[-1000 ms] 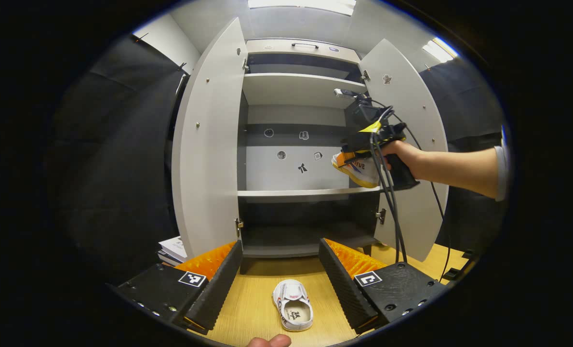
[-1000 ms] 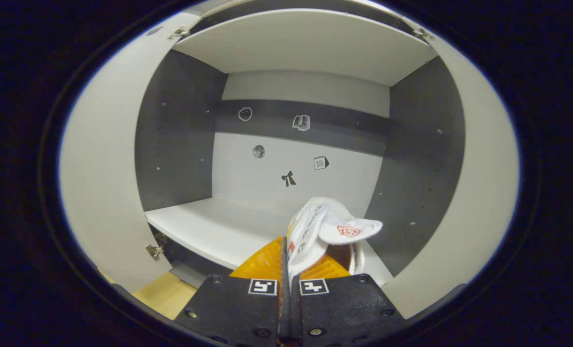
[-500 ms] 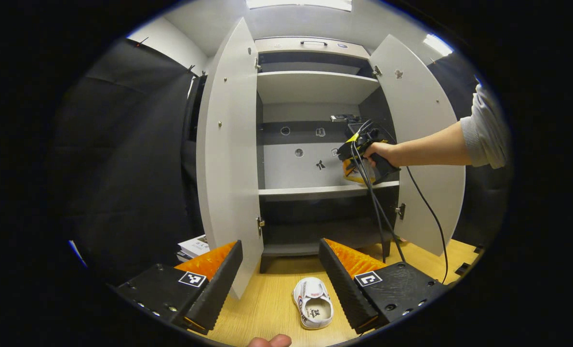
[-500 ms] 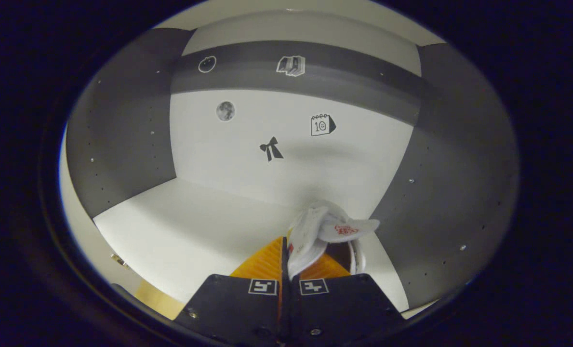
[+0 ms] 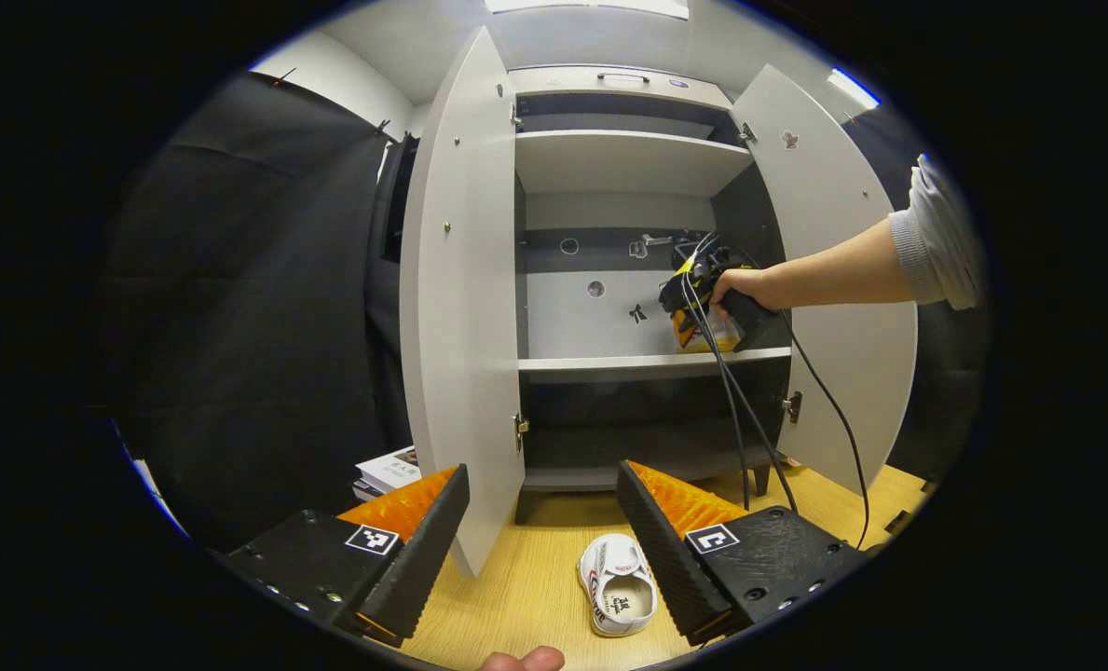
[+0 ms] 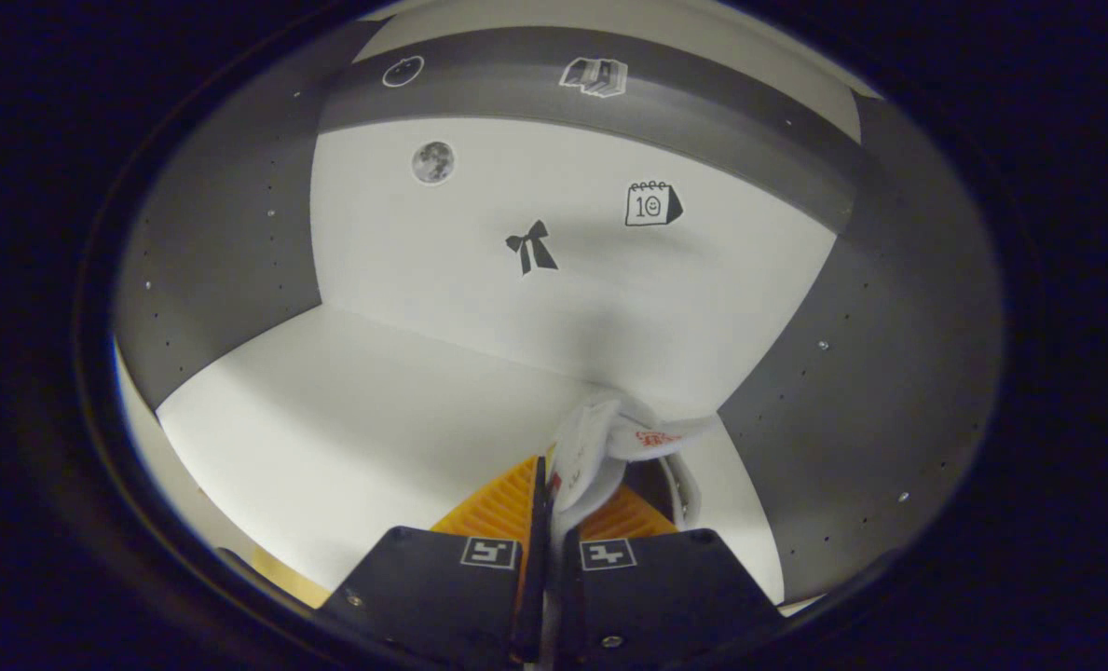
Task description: Grab one shoe with the right hand and put it into the shoe cabinet, grab the other shoe with the left hand and put it into the shoe cabinet; then close the right door with the right hand and the left door with the left hand.
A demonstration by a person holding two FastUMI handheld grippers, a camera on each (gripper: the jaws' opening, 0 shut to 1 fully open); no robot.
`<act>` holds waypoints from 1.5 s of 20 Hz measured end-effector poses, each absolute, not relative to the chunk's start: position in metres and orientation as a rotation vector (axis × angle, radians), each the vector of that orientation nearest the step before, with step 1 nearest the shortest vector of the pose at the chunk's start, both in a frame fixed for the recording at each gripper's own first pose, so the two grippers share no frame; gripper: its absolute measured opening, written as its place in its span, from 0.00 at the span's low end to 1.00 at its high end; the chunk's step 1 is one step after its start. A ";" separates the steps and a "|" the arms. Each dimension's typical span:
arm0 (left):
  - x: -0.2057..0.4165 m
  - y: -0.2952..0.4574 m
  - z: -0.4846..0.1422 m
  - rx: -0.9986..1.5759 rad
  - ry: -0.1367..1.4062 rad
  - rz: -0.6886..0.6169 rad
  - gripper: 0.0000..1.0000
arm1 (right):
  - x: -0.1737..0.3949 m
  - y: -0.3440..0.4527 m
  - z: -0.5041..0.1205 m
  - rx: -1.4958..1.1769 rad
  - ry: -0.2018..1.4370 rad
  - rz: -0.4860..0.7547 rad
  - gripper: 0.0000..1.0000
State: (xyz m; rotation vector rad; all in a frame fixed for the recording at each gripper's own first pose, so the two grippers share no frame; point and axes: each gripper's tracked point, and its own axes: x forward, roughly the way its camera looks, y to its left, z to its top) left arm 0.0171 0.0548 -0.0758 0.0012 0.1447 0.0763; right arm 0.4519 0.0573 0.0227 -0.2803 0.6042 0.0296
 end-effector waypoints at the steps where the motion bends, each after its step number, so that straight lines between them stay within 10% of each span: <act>1: 0.017 0.054 -0.076 0.002 0.145 0.076 0.96 | 0.451 0.057 0.024 -0.276 0.602 0.028 0.12; 16: 0.017 0.044 -0.073 -0.022 0.111 0.042 0.96 | 0.308 0.072 0.112 -0.144 0.295 0.169 0.22; 30: 0.005 0.028 -0.075 -0.019 0.114 -0.001 0.96 | 0.103 0.033 0.032 -0.097 0.046 0.084 0.25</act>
